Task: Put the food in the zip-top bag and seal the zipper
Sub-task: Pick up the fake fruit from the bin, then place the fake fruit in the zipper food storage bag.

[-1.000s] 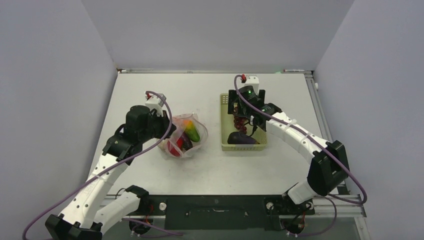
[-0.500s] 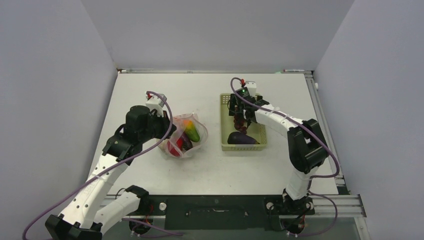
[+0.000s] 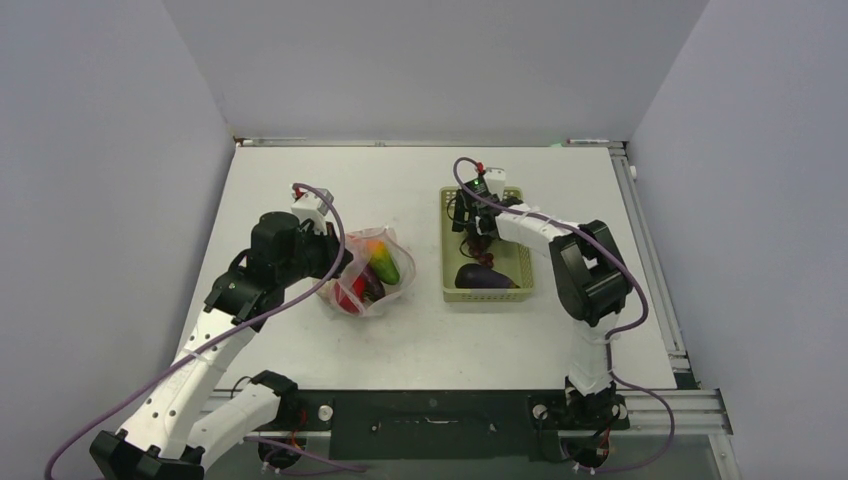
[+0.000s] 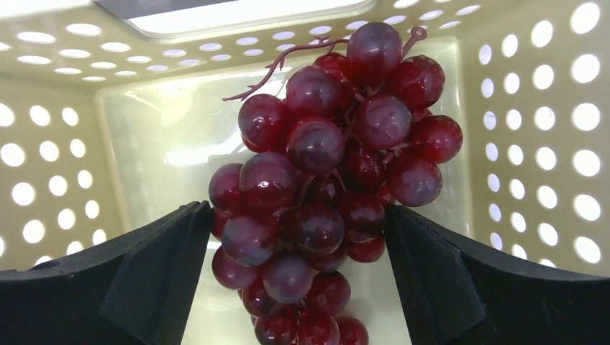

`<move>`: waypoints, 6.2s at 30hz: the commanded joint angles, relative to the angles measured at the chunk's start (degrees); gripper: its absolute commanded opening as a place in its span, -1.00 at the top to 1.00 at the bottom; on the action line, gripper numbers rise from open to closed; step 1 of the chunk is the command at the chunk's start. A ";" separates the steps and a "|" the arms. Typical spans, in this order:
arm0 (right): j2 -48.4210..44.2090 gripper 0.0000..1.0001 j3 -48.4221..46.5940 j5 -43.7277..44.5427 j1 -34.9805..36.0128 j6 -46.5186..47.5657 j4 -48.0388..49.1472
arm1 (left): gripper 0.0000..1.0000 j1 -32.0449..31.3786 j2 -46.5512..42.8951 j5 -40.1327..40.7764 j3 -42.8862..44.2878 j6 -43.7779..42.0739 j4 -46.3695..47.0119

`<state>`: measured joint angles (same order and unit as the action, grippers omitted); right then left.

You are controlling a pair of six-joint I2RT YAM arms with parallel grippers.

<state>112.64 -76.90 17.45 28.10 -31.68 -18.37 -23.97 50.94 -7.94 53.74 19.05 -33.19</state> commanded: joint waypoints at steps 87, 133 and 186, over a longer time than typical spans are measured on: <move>-39.76 0.89 6.09 -21.63 32.01 7.23 21.25 | 1.00 0.50 0.55 -1.75 -0.32 0.20 2.63; -39.15 0.89 18.80 -14.79 39.04 3.79 21.36 | 1.00 1.03 1.05 -1.55 -0.53 0.60 2.82; -11.60 0.73 -14.92 -23.34 26.25 -7.24 0.99 | 1.00 0.85 1.05 -6.30 -0.66 0.38 3.68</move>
<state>101.23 -87.53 -6.81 55.51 -36.95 -21.98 -23.14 51.99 -11.81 52.97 19.29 -32.77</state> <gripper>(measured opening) 0.209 0.001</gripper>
